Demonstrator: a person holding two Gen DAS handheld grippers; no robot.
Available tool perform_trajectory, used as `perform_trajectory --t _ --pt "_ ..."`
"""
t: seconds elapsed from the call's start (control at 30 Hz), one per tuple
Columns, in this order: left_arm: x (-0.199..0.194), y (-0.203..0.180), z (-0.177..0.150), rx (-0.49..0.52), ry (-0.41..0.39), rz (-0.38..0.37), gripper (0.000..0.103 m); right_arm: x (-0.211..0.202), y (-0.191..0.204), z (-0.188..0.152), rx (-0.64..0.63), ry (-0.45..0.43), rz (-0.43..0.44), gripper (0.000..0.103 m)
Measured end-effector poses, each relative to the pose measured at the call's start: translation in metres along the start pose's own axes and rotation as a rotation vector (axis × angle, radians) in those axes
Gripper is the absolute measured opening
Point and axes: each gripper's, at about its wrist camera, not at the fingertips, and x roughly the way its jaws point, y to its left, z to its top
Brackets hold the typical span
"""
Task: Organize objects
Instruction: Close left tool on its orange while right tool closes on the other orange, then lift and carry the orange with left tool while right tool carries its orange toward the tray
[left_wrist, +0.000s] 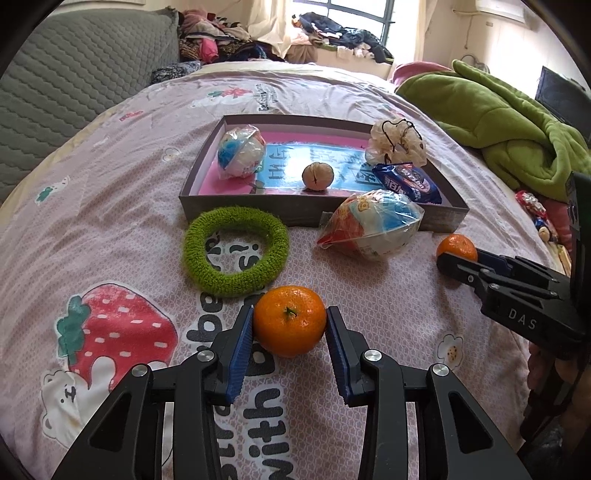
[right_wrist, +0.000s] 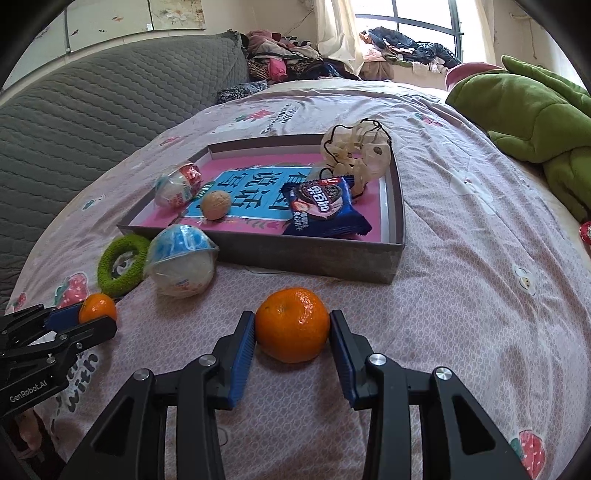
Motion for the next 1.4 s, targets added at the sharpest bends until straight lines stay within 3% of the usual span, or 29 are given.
perform_trajectory --t 0.7,1.4 --pt "-0.027 0.003 0.000 -0.006 -0.062 -0.001 0.040 -0.025 0.027 -0.006 -0.056 -0.038 0.056 0.040" --pt "-0.058 -0.010 0.012 0.019 -0.170 0.036 0.040 -0.075 0.039 0.002 -0.069 -0.201 0.037 0.040"
